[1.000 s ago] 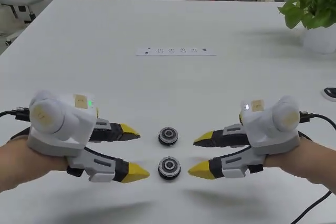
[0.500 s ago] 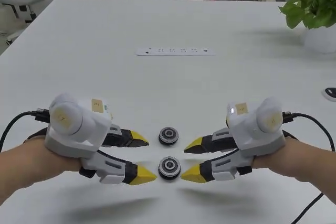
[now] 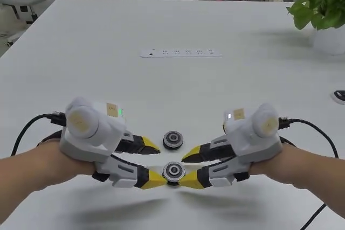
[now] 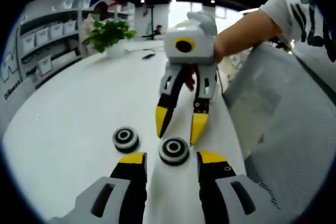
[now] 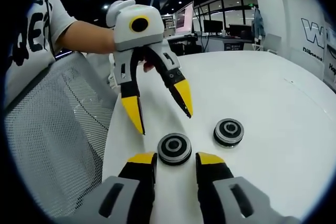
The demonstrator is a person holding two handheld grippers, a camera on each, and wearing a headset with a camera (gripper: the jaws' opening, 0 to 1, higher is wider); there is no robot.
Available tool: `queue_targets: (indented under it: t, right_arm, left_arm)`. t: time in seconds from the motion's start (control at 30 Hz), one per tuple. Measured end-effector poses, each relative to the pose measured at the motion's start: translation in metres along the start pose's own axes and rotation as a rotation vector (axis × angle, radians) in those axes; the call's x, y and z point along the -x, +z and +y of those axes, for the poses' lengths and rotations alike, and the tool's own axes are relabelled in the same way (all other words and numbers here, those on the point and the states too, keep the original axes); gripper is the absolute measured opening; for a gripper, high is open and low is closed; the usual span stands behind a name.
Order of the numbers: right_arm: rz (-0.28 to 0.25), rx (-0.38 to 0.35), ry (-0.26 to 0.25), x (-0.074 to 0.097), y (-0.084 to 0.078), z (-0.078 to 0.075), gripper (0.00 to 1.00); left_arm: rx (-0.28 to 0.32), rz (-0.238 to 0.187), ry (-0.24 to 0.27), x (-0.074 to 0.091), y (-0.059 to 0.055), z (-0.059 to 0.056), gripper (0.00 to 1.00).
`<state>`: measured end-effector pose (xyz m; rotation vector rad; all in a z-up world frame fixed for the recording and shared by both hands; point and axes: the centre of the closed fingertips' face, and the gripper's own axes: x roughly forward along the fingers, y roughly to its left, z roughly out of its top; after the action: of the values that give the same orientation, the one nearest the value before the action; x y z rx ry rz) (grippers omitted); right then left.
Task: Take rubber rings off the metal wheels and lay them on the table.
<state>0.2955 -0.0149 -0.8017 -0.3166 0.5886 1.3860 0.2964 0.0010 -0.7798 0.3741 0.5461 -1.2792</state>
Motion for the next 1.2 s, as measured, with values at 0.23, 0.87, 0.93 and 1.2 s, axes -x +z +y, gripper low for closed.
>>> queue_targets:
  t: [0.23, 0.87, 0.93, 1.2]
  right_arm:
    - [0.005, 0.009, -0.006, -0.003, -0.002, 0.001, 0.24]
    - [0.005, 0.005, -0.006, -0.003, -0.006, 0.0, 0.2]
    - [0.004, 0.003, -0.007, -0.003, -0.006, 0.001, 0.2]
    - [0.002, 0.001, -0.008, -0.001, -0.007, 0.0, 0.17]
  left_arm:
    - [-0.014, 0.013, -0.012, -0.008, 0.001, -0.003, 0.34]
    - [-0.027, 0.017, 0.017, -0.021, -0.002, -0.005, 0.17]
    - [-0.022, 0.01, 0.02, -0.022, -0.002, -0.005, 0.17]
    - [-0.018, -0.008, 0.052, -0.022, -0.001, -0.003, 0.14]
